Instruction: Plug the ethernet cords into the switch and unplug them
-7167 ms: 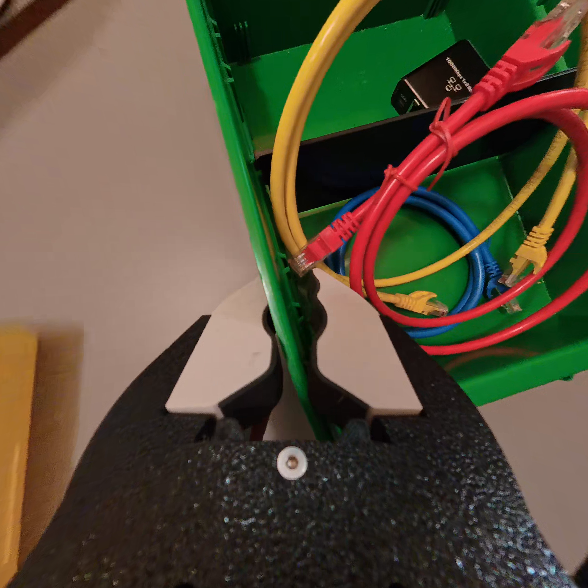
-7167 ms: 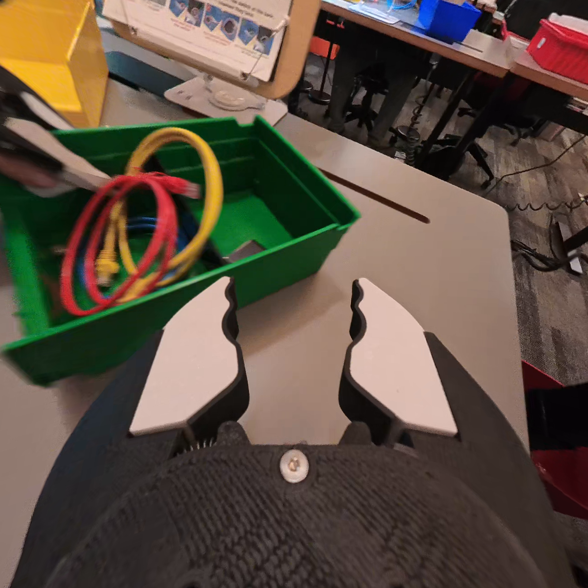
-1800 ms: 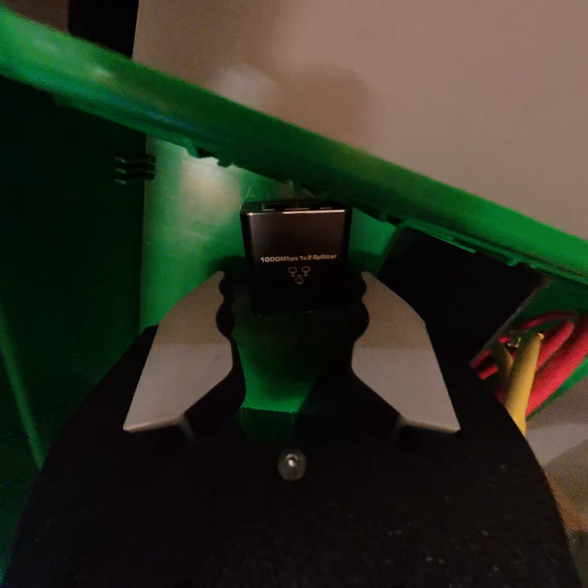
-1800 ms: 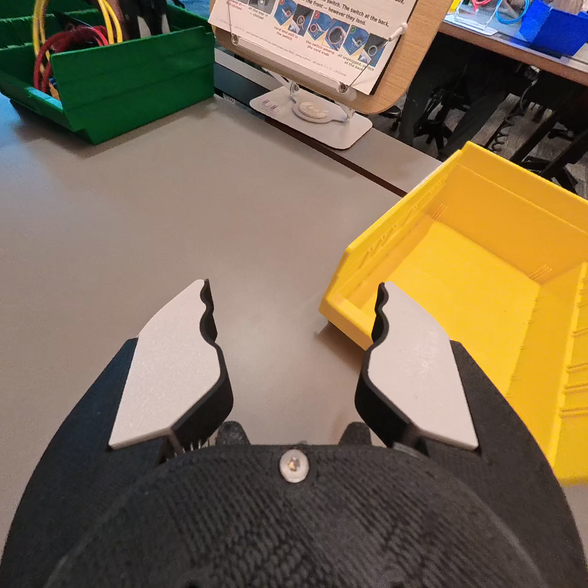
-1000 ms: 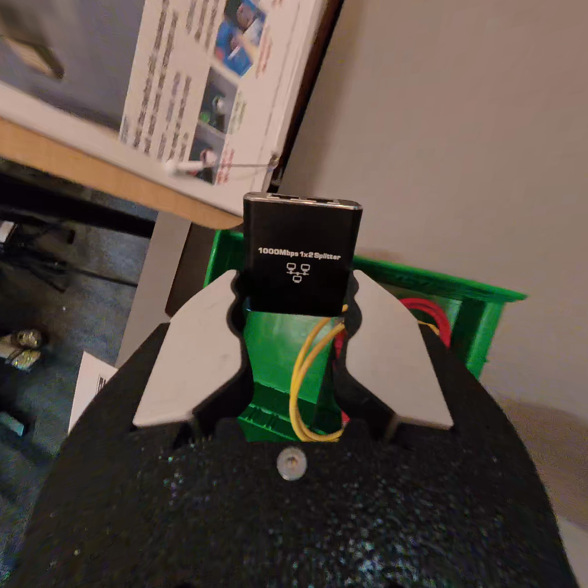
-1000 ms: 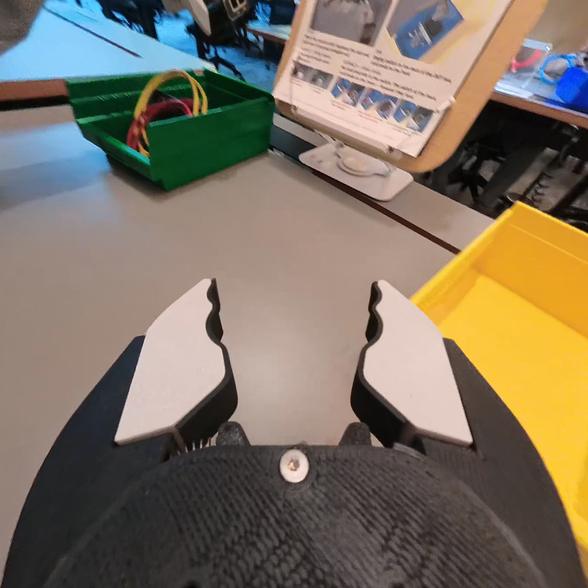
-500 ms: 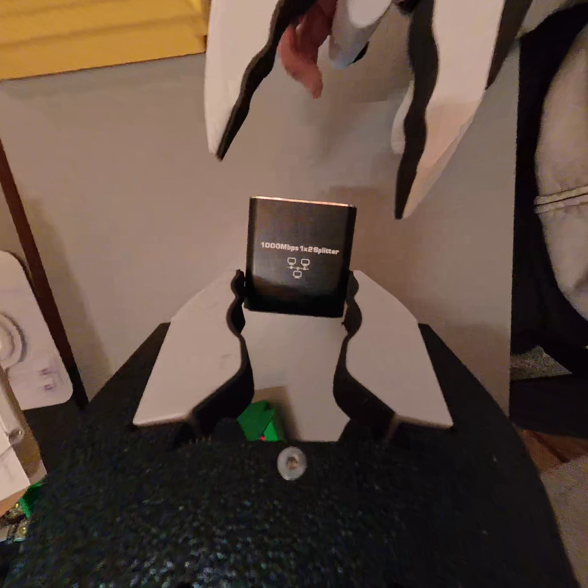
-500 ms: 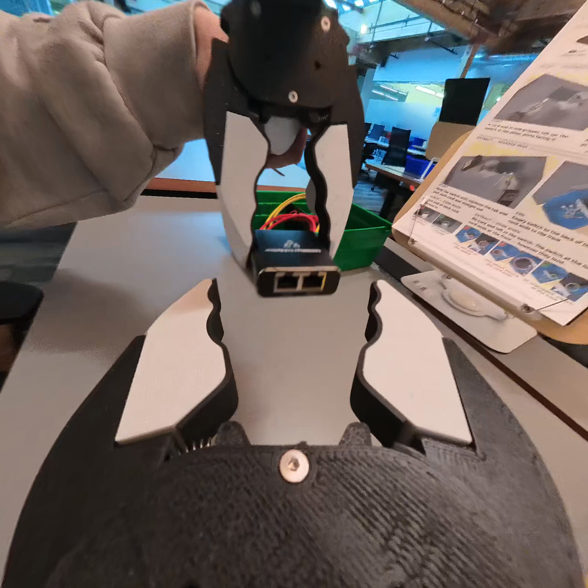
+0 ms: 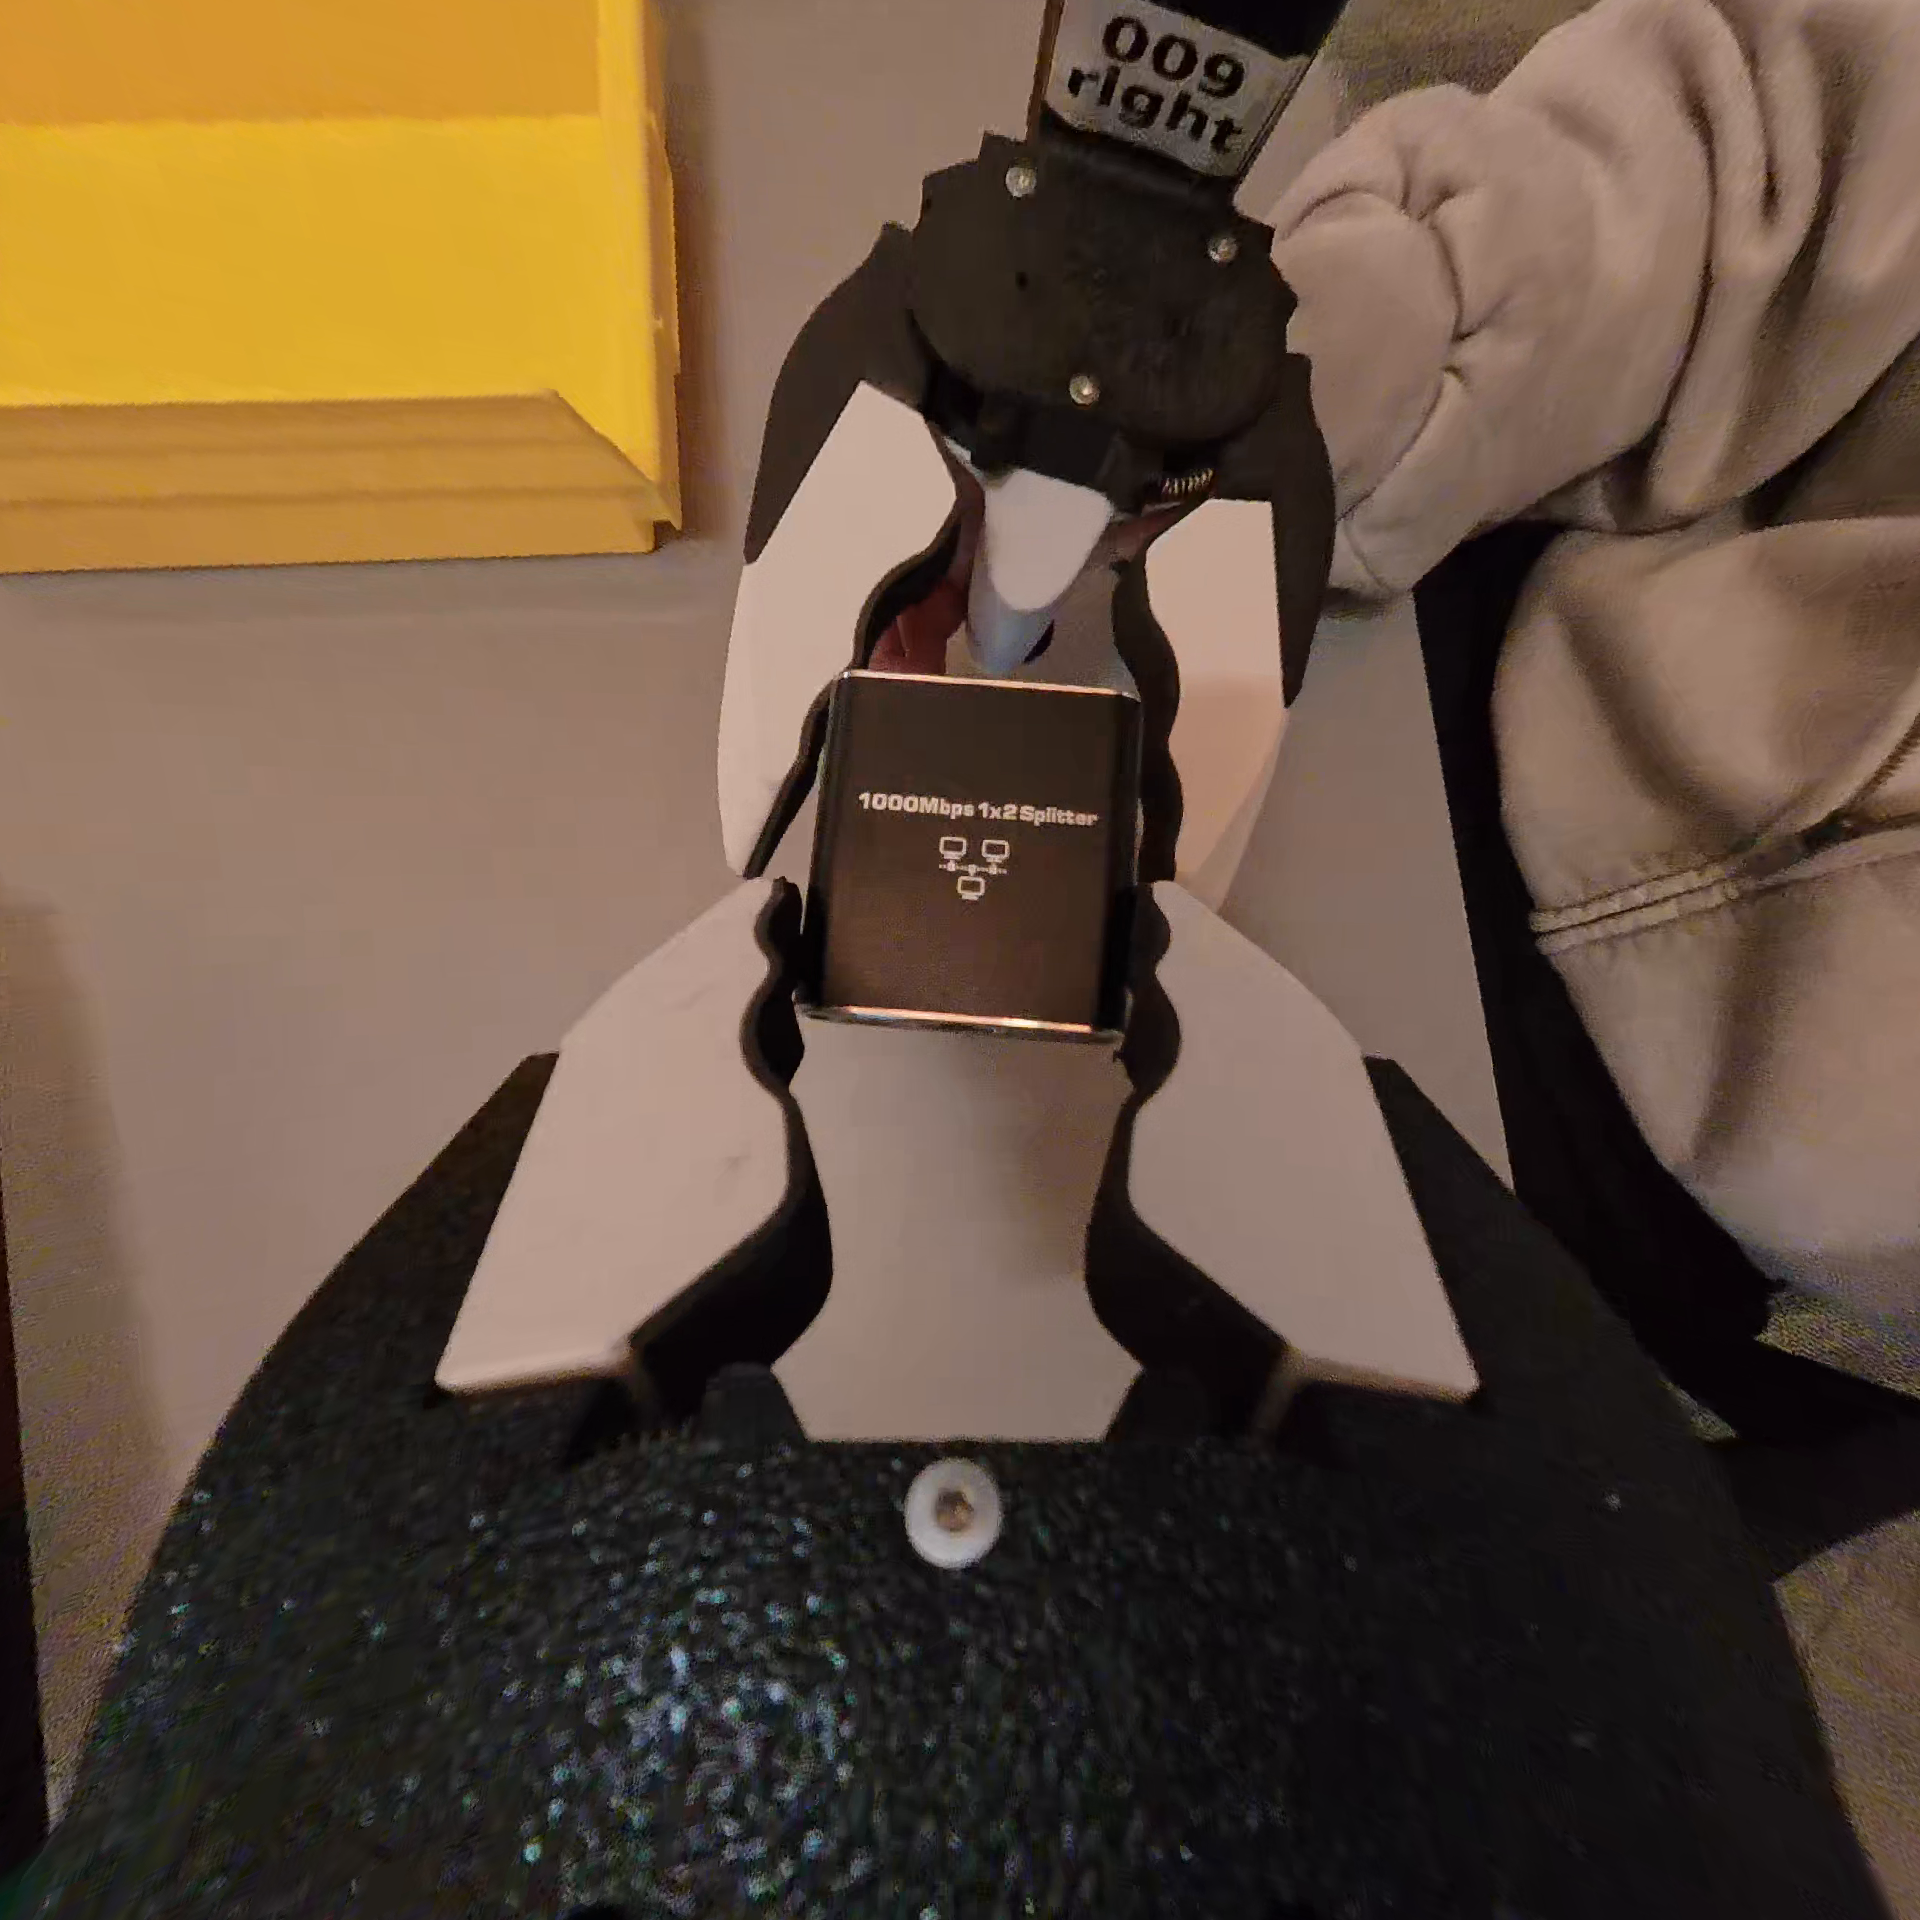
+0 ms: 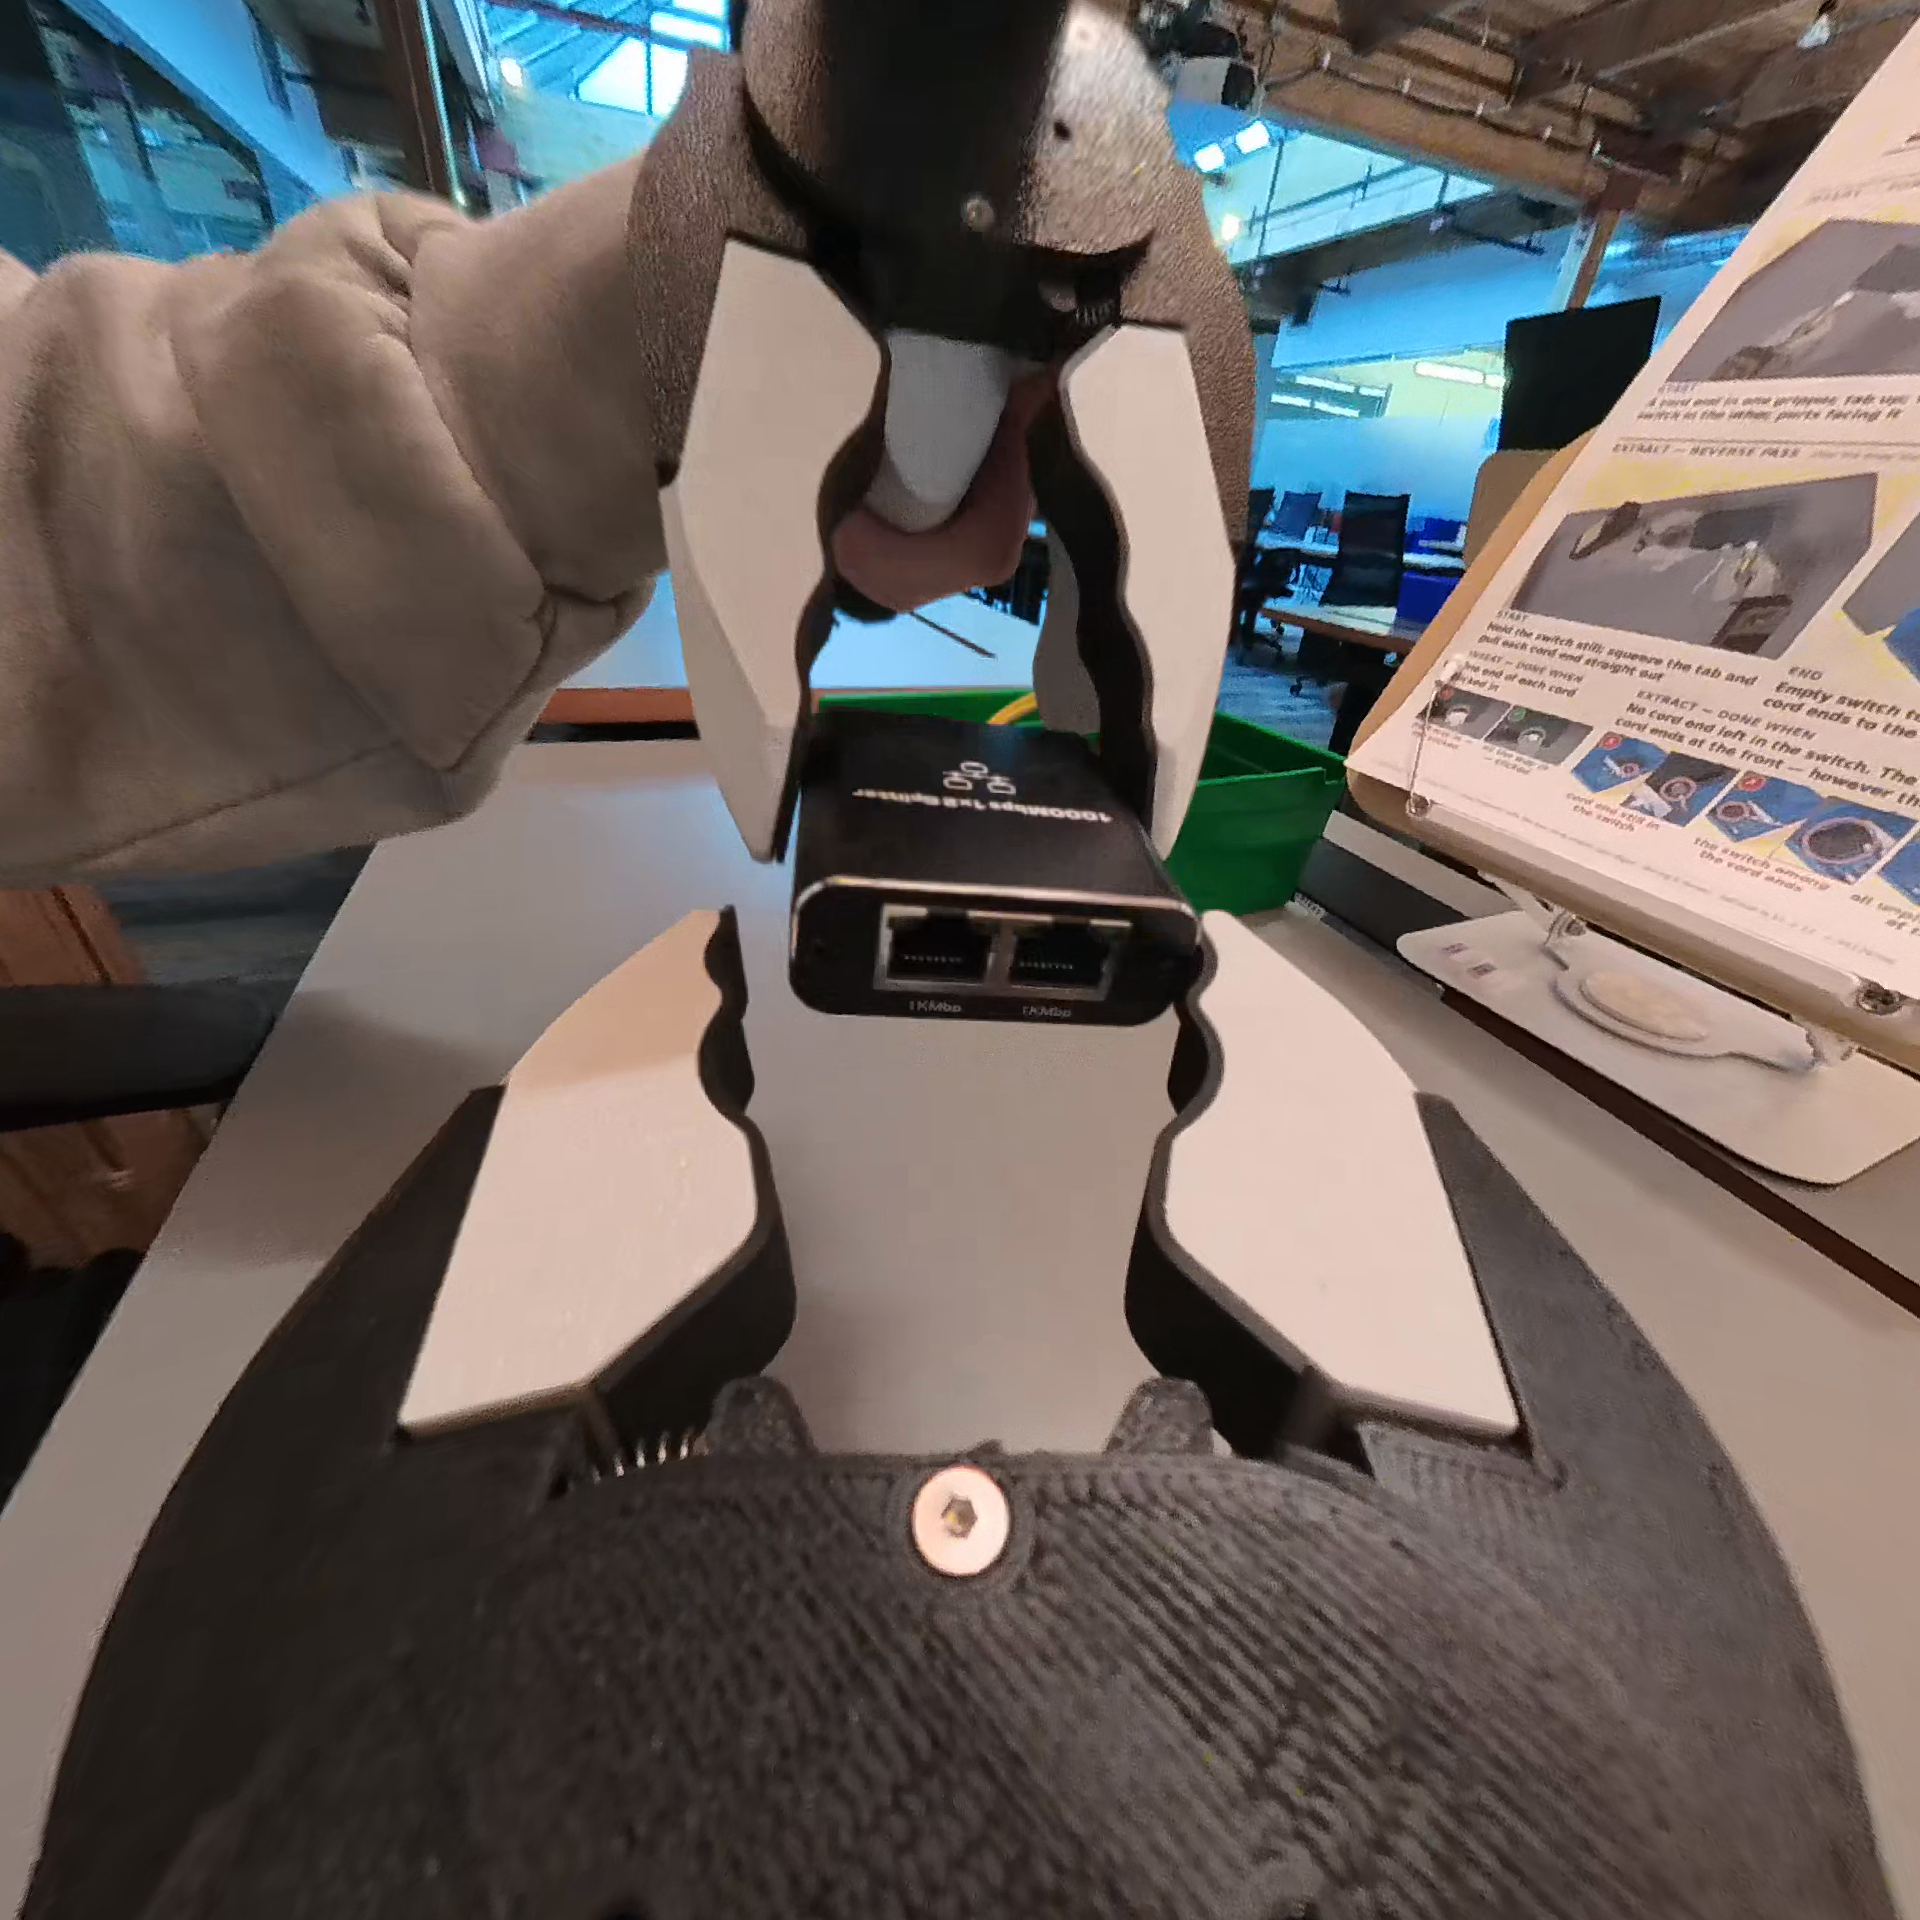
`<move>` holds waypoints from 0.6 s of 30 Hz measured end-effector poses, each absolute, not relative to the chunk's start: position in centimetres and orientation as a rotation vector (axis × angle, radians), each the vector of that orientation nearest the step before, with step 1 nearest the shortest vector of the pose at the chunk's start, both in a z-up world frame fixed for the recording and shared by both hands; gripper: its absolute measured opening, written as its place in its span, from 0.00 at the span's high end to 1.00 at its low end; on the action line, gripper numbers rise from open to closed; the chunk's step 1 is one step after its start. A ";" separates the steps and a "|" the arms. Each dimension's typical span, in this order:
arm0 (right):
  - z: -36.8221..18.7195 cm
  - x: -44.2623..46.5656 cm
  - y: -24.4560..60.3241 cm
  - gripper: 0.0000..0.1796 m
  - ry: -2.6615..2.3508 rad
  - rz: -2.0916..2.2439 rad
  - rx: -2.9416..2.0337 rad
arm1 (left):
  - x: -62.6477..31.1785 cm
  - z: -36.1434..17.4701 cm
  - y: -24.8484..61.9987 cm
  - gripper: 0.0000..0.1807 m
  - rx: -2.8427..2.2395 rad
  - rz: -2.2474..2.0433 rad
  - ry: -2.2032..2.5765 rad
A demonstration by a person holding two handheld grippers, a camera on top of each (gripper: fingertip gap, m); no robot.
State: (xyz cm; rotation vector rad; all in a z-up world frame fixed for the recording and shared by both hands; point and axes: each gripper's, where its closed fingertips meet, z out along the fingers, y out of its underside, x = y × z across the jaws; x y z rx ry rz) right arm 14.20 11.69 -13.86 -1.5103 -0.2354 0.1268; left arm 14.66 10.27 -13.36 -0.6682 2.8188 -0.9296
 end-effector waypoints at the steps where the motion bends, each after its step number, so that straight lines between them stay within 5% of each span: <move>1: -13.5 14.1 11.6 0.58 -0.226 0.142 -1.492 | 14.6 -13.2 10.1 0.67 -0.664 -0.950 2.811; 18: -12.4 13.8 10.5 0.65 -0.252 0.188 -1.479 | 14.0 -12.8 9.7 0.67 -0.654 -0.837 2.825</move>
